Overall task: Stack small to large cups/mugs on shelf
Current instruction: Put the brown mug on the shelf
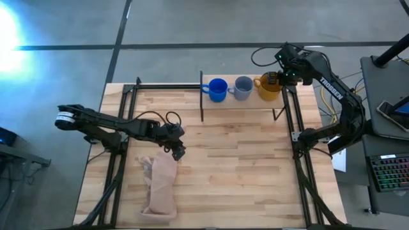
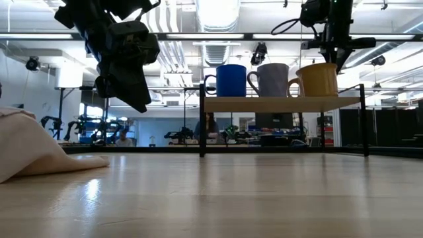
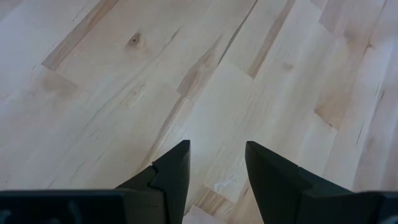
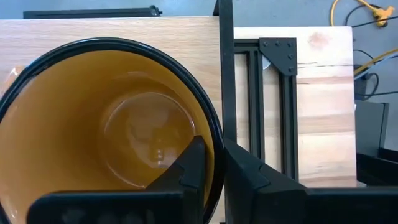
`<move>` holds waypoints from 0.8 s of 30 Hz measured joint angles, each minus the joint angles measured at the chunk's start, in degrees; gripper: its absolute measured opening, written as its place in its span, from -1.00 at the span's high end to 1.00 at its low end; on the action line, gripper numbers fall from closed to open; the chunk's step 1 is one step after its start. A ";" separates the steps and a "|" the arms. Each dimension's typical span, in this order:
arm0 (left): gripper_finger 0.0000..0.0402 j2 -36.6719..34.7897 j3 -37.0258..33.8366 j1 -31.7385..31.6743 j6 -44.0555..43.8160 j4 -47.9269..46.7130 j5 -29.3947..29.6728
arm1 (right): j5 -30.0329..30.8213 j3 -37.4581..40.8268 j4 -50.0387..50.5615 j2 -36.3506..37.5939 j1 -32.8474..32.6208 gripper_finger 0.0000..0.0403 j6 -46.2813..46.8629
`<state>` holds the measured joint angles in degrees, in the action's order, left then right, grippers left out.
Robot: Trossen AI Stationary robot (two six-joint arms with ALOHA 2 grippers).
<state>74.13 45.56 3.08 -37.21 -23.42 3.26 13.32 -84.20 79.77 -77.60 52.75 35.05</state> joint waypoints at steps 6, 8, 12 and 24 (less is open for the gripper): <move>0.30 0.00 0.15 -0.01 -1.05 0.02 -0.01 | -0.07 0.13 0.45 0.00 0.00 0.74 1.17; 0.30 0.00 0.04 -0.01 -1.88 -0.02 -0.06 | -1.04 0.13 0.51 0.17 0.00 0.68 1.18; 0.30 0.00 0.04 -0.01 -1.89 0.02 -0.08 | -1.50 0.13 0.98 0.82 -0.76 0.56 2.19; 0.30 0.00 0.01 -0.01 -1.41 0.44 -0.01 | 4.16 0.13 -0.27 7.55 -5.79 0.43 9.04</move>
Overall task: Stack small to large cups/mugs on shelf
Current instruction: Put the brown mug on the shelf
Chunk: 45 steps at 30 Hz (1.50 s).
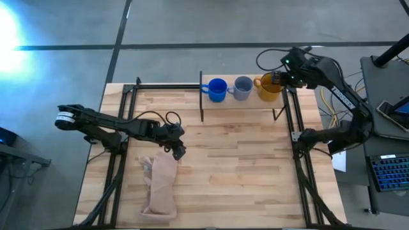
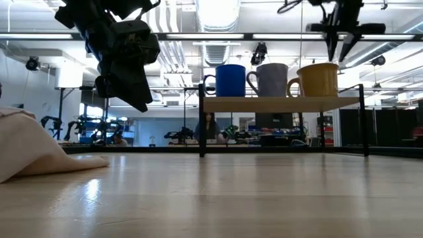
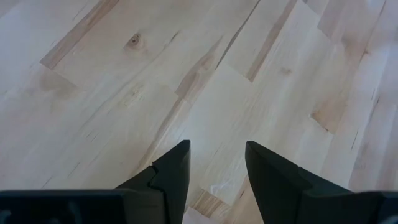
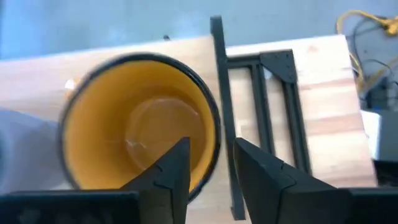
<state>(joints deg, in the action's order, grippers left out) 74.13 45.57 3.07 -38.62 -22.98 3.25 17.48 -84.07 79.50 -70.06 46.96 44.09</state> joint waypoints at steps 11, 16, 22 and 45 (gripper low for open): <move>0.30 0.00 -0.04 -0.07 0.01 0.10 0.04 | 3.58 -0.02 -18.55 0.48 -7.89 0.93 -3.51; 0.30 0.00 -0.04 -0.07 0.01 0.09 0.02 | 4.16 -0.04 -26.50 -2.41 -6.83 0.95 -7.42; 0.30 0.00 0.07 -0.07 -0.02 0.07 0.02 | 4.57 -0.07 -28.98 -8.62 -2.86 0.95 -10.79; 0.30 0.00 0.03 -0.07 -0.21 0.09 0.00 | -2.83 -34.70 2.35 -36.20 4.07 0.96 -28.12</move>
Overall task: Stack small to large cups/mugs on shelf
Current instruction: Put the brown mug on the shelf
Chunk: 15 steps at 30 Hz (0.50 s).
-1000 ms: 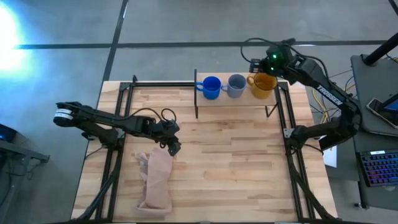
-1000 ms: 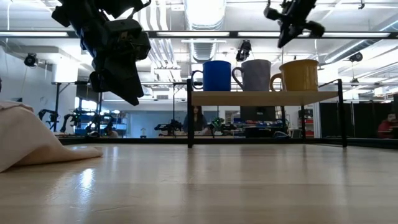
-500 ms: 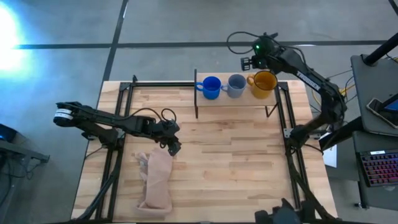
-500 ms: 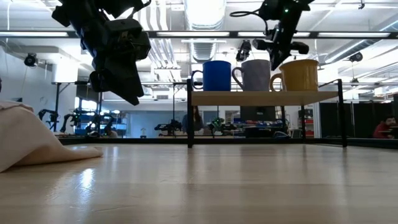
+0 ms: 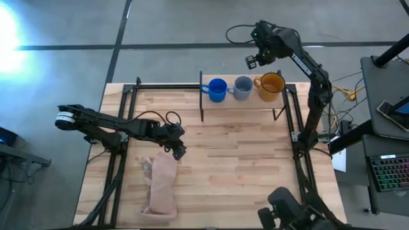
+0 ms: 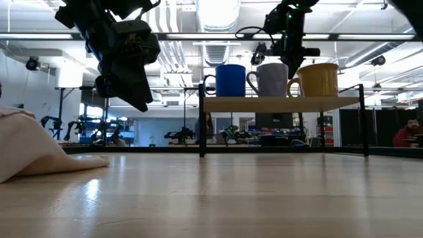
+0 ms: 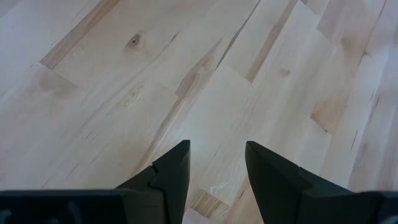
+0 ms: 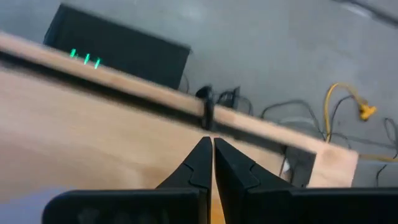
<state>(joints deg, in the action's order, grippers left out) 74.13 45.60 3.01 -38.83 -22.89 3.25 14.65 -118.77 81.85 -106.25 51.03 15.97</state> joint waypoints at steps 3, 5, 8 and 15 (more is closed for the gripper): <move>0.30 0.00 0.00 0.00 0.00 0.03 0.00 | -1.75 -3.92 5.84 -2.71 0.02 0.96 -0.03; 0.30 0.00 0.00 0.00 0.02 0.09 0.00 | -1.72 -5.55 8.55 -4.30 0.02 0.96 -0.02; 0.30 0.00 0.00 0.00 0.15 0.20 0.00 | -3.08 -5.54 8.15 -5.07 0.04 0.96 -0.13; 0.30 0.00 0.00 0.00 0.13 0.17 0.02 | -3.17 -2.49 8.19 -5.54 0.02 0.96 0.06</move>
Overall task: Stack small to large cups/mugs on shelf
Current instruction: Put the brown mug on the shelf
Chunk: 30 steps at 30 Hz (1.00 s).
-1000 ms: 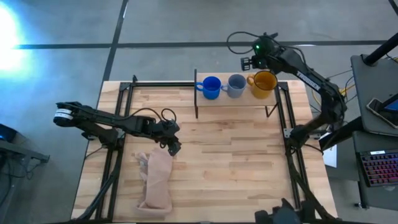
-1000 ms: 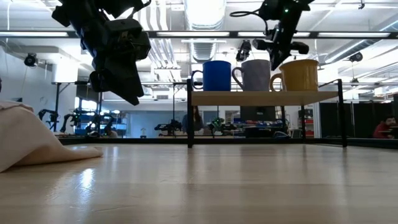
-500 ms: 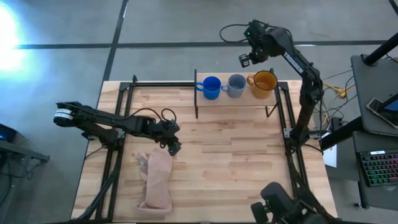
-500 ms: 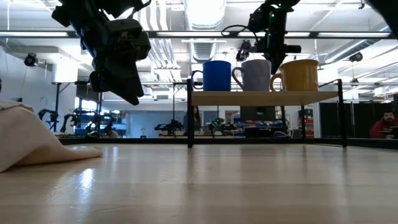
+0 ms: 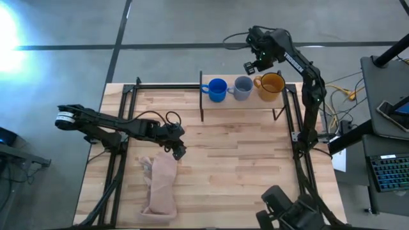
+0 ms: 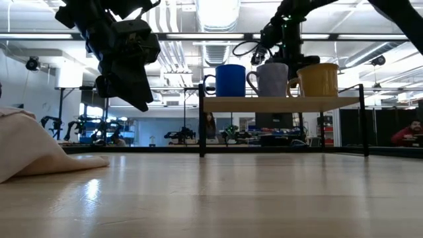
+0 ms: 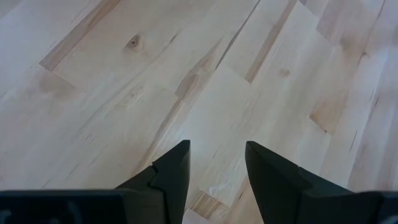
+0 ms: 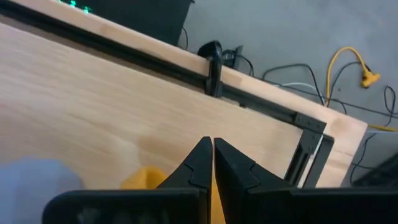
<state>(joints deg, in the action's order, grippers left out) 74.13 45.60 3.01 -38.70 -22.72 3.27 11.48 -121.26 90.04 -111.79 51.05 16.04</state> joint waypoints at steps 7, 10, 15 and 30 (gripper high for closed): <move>0.30 0.00 0.00 0.00 0.04 0.00 0.08 | -1.13 3.46 0.02 2.83 -0.50 0.96 0.45; 0.30 0.00 0.00 0.00 0.04 0.00 0.43 | -2.63 4.18 0.03 3.73 -0.55 0.96 0.41; 0.30 0.00 -0.02 0.00 0.07 0.00 0.55 | -4.42 4.25 -0.02 3.96 -1.06 0.96 -0.05; 0.30 0.00 -0.07 0.00 0.07 -0.02 0.68 | -7.97 4.27 -0.04 4.02 -3.65 0.96 -1.88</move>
<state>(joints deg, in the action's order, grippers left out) 74.13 45.54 3.01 -38.63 -22.74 3.95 3.51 -116.99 90.00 -107.77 47.40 14.15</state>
